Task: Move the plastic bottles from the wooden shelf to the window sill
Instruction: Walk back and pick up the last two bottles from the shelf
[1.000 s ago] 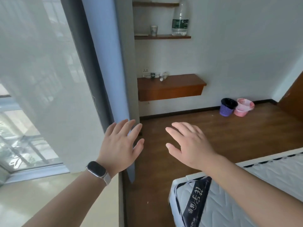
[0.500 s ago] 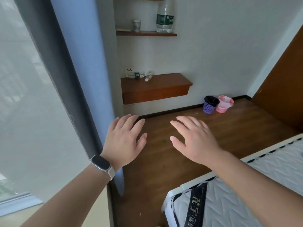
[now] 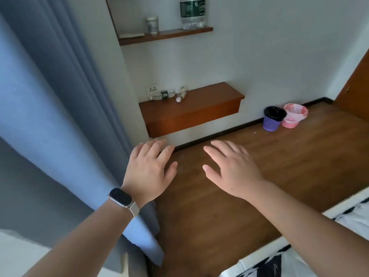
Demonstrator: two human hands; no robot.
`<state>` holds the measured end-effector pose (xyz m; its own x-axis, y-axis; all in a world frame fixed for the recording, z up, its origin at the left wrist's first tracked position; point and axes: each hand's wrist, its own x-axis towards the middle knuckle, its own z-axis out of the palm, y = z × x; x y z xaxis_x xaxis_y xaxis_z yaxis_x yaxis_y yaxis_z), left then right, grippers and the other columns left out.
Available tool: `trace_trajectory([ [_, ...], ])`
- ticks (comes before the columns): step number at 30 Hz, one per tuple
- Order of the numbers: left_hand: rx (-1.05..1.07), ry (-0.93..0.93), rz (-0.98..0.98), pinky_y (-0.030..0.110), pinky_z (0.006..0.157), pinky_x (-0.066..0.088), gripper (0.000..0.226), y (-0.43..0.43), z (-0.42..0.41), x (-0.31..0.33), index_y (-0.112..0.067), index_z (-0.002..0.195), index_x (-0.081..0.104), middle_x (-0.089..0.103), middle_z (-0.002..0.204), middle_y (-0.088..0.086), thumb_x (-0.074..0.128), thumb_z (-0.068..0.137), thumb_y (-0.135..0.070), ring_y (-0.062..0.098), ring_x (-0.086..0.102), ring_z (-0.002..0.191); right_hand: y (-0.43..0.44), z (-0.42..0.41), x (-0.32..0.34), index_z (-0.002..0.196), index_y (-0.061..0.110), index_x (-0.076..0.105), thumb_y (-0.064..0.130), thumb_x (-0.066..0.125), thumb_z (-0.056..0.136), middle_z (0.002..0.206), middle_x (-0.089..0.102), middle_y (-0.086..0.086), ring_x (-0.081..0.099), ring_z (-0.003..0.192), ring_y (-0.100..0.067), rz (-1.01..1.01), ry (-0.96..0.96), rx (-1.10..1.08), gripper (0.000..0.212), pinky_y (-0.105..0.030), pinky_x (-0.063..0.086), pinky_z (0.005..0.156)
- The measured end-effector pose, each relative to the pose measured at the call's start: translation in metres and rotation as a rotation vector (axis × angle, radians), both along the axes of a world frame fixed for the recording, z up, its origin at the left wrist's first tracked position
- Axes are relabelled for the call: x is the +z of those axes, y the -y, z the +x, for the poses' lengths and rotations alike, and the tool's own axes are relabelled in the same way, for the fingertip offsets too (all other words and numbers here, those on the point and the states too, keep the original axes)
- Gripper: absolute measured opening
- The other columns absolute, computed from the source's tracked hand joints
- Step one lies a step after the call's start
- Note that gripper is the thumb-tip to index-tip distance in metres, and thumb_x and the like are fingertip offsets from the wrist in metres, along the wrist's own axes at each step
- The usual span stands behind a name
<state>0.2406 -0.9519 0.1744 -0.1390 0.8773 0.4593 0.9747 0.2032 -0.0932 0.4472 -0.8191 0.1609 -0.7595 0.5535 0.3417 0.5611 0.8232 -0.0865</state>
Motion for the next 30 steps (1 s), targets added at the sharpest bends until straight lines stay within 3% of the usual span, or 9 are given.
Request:
trace_trajectory([
  [13, -0.043, 0.043, -0.074, 0.054, 0.105, 0.043, 0.051, -0.124, -0.012, 0.003, -0.017, 0.127, 0.065, 0.066, 0.130, 0.010, 0.037, 0.096, -0.047, 0.034, 0.060, 0.123, -0.111, -0.003, 0.020, 0.134, 0.020, 0.058, 0.052, 0.038, 0.094, 0.135, 0.057, -0.004, 0.051, 0.125, -0.024, -0.032, 0.029, -0.102, 0.055, -0.042, 0.043, 0.102],
  [21, -0.138, 0.073, -0.046, 0.056, 0.106, 0.041, 0.047, -0.186, -0.045, -0.004, -0.016, 0.127, 0.066, 0.066, 0.131, 0.012, 0.053, 0.092, -0.044, 0.035, 0.060, 0.123, -0.150, -0.020, -0.001, 0.137, 0.027, 0.054, 0.057, 0.034, 0.094, 0.142, 0.054, -0.001, 0.049, 0.130, -0.022, -0.104, 0.137, -0.201, 0.056, -0.041, 0.041, 0.105],
  [25, -0.158, 0.079, -0.099, 0.053, 0.105, 0.040, 0.050, -0.226, -0.079, -0.016, -0.019, 0.128, 0.066, 0.066, 0.131, 0.010, 0.051, 0.091, -0.048, 0.033, 0.060, 0.124, -0.181, -0.050, -0.005, 0.141, 0.029, 0.048, 0.059, 0.038, 0.094, 0.147, 0.048, 0.001, 0.044, 0.136, -0.021, -0.133, 0.171, -0.255, 0.056, -0.041, 0.035, 0.110],
  [30, -0.183, 0.073, -0.143, 0.050, 0.104, 0.042, 0.052, -0.277, -0.139, -0.024, -0.023, 0.131, 0.062, 0.065, 0.133, 0.006, 0.048, 0.092, -0.054, 0.030, 0.059, 0.125, -0.227, -0.115, 0.000, 0.147, 0.033, 0.037, 0.061, 0.029, 0.096, 0.156, 0.035, 0.005, 0.029, 0.145, -0.018, -0.194, 0.181, -0.253, 0.059, -0.041, 0.023, 0.117],
])
